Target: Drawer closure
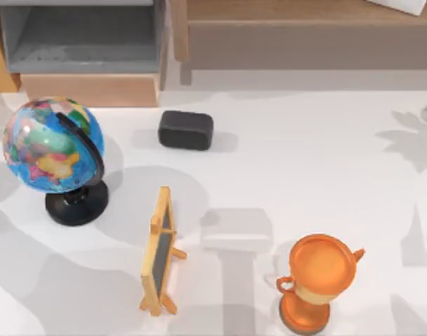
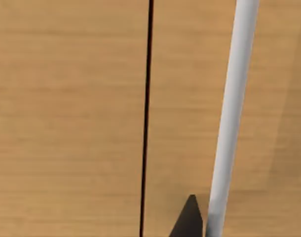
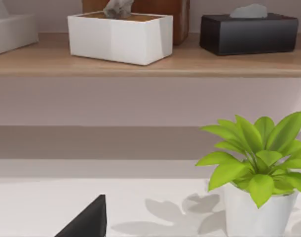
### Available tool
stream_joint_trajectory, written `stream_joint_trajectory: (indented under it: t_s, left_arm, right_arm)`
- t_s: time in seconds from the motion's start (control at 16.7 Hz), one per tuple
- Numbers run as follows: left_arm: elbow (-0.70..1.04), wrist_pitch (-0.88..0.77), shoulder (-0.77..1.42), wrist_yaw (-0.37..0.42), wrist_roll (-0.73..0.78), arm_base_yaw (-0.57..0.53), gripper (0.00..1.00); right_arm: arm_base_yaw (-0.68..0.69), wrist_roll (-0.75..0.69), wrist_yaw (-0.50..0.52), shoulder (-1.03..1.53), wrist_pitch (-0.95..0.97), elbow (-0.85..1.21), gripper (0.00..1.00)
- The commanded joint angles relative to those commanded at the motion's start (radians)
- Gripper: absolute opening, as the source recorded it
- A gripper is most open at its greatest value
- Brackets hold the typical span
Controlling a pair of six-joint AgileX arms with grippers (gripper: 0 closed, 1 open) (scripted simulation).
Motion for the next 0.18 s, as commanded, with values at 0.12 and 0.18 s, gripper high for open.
stream_joint_trajectory:
  t_s: [0.12, 0.18]
  left_arm:
    - [0.000, 0.000, 0.000, 0.000, 0.000, 0.000, 1.00]
    - [0.000, 0.000, 0.000, 0.000, 0.000, 0.000, 1.00]
  right_arm:
    - [0.000, 0.000, 0.000, 0.000, 0.000, 0.000, 1.00]
    - [0.000, 0.000, 0.000, 0.000, 0.000, 0.000, 1.00]
